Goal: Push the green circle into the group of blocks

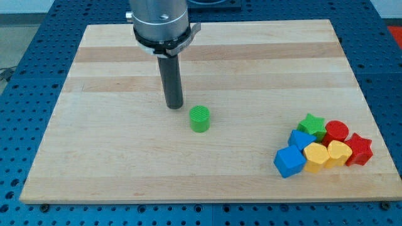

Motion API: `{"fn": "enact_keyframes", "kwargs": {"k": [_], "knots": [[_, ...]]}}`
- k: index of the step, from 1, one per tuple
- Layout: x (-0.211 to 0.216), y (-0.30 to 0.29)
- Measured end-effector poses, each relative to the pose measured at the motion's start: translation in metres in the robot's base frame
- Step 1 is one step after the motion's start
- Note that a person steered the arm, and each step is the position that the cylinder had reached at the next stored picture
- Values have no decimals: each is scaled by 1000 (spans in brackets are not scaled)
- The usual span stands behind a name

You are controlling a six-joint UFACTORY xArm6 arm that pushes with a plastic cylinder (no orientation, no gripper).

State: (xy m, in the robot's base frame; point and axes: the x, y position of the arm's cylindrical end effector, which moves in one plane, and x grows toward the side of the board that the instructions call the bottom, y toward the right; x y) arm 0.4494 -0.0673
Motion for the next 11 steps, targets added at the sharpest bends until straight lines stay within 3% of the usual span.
{"fn": "enact_keyframes", "kwargs": {"k": [2, 3, 6, 9, 11], "knots": [[50, 28], [50, 57], [79, 63], [2, 59], [24, 65]]}}
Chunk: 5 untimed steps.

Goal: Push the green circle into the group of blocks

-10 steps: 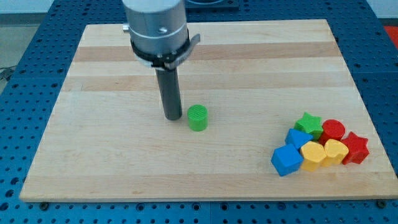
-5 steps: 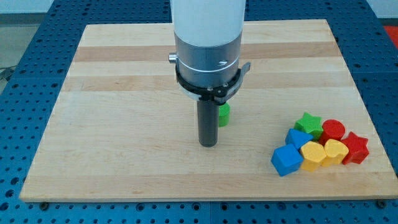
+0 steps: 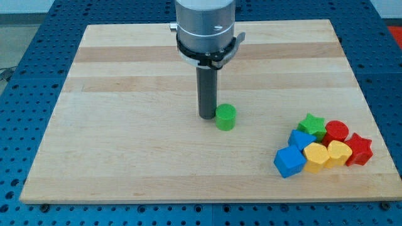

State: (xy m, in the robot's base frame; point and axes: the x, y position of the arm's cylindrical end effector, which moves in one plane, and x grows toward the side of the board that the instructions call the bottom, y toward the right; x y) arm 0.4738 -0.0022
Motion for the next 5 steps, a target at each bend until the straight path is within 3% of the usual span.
{"fn": "enact_keyframes", "kwargs": {"k": [5], "knots": [[68, 39]]}}
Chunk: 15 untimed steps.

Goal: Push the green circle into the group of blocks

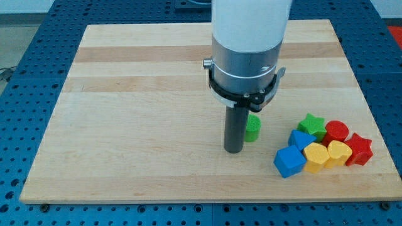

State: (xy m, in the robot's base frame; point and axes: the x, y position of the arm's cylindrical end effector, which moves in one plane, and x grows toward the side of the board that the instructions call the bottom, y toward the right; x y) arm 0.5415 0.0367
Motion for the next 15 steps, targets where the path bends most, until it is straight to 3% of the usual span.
{"fn": "enact_keyframes", "kwargs": {"k": [1, 2, 3, 5, 11, 15], "knots": [[0, -9], [-41, -6], [-53, -6], [-45, 32], [-29, 73], [-55, 9]]}}
